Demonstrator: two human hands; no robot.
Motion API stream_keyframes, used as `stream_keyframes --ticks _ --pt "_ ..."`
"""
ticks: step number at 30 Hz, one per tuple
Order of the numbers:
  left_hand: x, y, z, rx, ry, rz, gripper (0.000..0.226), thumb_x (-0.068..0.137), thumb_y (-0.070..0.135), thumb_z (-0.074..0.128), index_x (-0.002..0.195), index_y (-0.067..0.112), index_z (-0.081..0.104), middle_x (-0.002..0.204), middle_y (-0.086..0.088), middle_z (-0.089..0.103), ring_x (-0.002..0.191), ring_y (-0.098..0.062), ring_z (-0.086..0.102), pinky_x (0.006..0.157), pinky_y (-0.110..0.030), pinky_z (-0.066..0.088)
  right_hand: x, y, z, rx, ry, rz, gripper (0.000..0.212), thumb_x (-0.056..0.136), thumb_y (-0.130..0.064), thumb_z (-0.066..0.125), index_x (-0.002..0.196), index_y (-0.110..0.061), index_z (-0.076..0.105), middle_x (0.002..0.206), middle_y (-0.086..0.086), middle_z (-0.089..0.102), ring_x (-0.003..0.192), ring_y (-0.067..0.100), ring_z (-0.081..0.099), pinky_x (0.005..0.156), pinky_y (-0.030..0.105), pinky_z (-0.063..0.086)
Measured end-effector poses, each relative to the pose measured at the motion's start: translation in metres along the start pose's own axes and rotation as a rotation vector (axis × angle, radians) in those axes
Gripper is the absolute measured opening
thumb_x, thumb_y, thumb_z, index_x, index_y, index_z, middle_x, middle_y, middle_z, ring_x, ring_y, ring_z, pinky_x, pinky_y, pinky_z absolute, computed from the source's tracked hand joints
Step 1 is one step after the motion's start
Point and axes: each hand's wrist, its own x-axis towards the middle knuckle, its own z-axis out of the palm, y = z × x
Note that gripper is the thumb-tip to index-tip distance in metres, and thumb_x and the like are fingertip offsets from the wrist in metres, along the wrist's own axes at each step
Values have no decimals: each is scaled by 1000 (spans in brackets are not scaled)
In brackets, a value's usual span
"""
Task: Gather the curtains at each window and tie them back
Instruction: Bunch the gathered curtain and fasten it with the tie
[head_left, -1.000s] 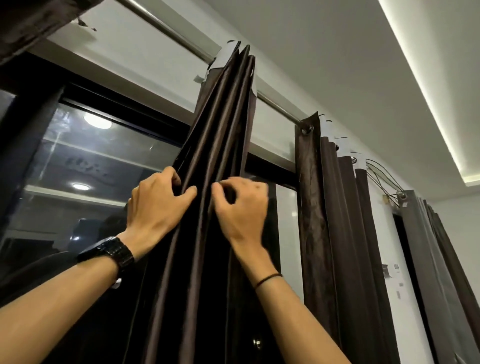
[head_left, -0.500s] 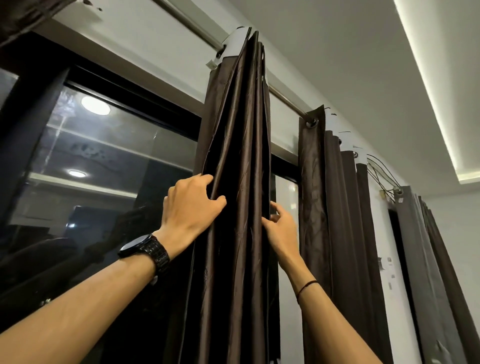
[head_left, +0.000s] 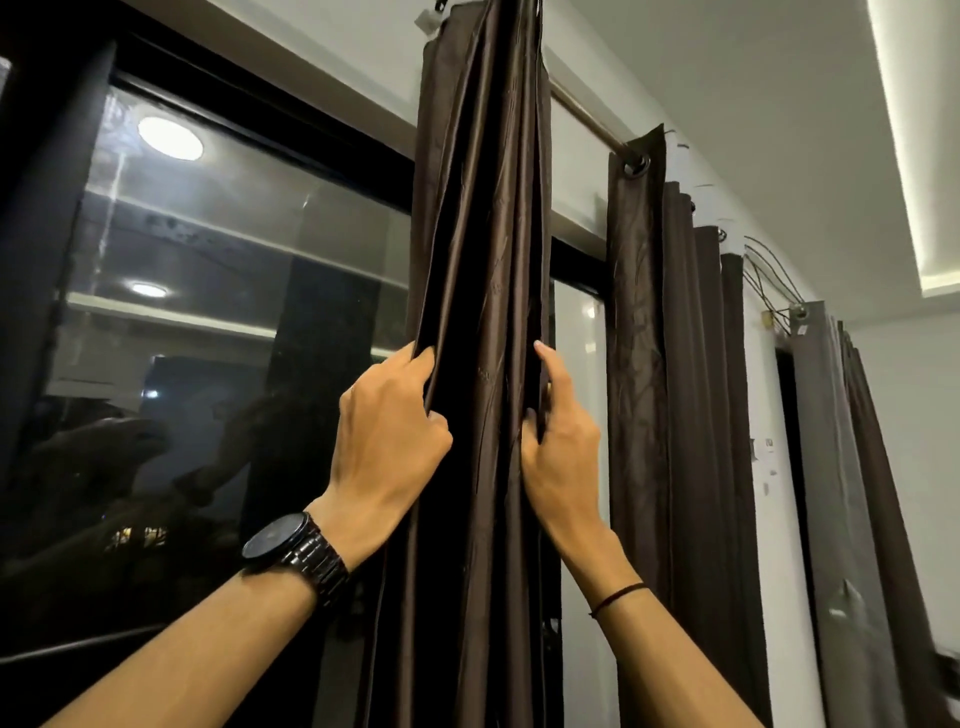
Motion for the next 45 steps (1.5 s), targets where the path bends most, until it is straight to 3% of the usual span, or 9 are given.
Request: stream_keyframes --ticks 5,13,20,23,28,33,37,41,45 --pt "-36 4 2 -10 -79 -37 50 75 -9 62 116 17 71 103 8 65 88 -14 63 78 -18 49 -40 -2 0 -116 -89 81 24 92 5 56 100 -14 69 83 -6 65 71 -1 57 66 18 46" --pt "-130 1 3 -73 -364 -184 66 81 -2 65 144 16 56 103 2 53 88 -24 64 77 -31 56 -137 -24 -20 21 -213 318 22 97 -24 69 118 -18 73 95 -12 71 84 1 65 73 15 51" --pt "-189 -3 16 -137 -583 -284 76 83 -1 59 153 25 42 116 -1 51 99 -37 65 84 -44 59 -198 -20 -16 -57 -413 415 31 91 -9 69 100 -31 50 87 -18 60 78 -6 61 68 11 49" --pt "-216 -10 21 -162 -649 -345 86 84 -3 58 159 29 32 120 -1 50 100 -35 65 83 -39 59 -227 -17 -19 -36 -489 504 36 91 -4 69 106 -28 48 94 -20 61 85 -12 62 73 8 50" --pt "-257 -18 24 -107 -667 -435 51 84 7 64 133 18 58 116 -6 64 106 -37 67 85 -42 58 -269 -18 -24 -35 -402 577 39 93 -1 67 105 -33 46 101 -18 61 94 -12 61 81 11 53" --pt "-276 -14 21 53 -662 -418 27 85 24 70 111 18 65 97 -6 73 93 -35 71 72 -39 55 -290 -30 -23 -133 -272 486 68 95 -1 64 153 -12 29 133 6 40 106 -20 46 88 -3 38" --pt "-291 -11 17 1 -640 -440 45 83 22 71 126 22 59 95 -5 64 94 -29 64 71 -39 55 -320 -35 -28 -185 -435 343 92 99 -5 59 161 -42 3 162 9 18 91 8 62 80 14 52" --pt "-320 -11 14 -162 -800 -444 60 80 17 69 136 26 51 115 1 63 104 -24 65 83 -40 57 -358 -42 -31 -150 -552 405 48 99 -9 55 139 -35 46 142 0 43 100 15 64 82 19 50" --pt "-343 -20 12 -363 -1064 -548 77 85 21 57 157 31 34 146 7 46 139 -13 44 114 -34 42 -394 -39 -41 -110 -625 551 18 99 -29 53 117 -27 58 112 -10 58 99 6 59 83 25 47"
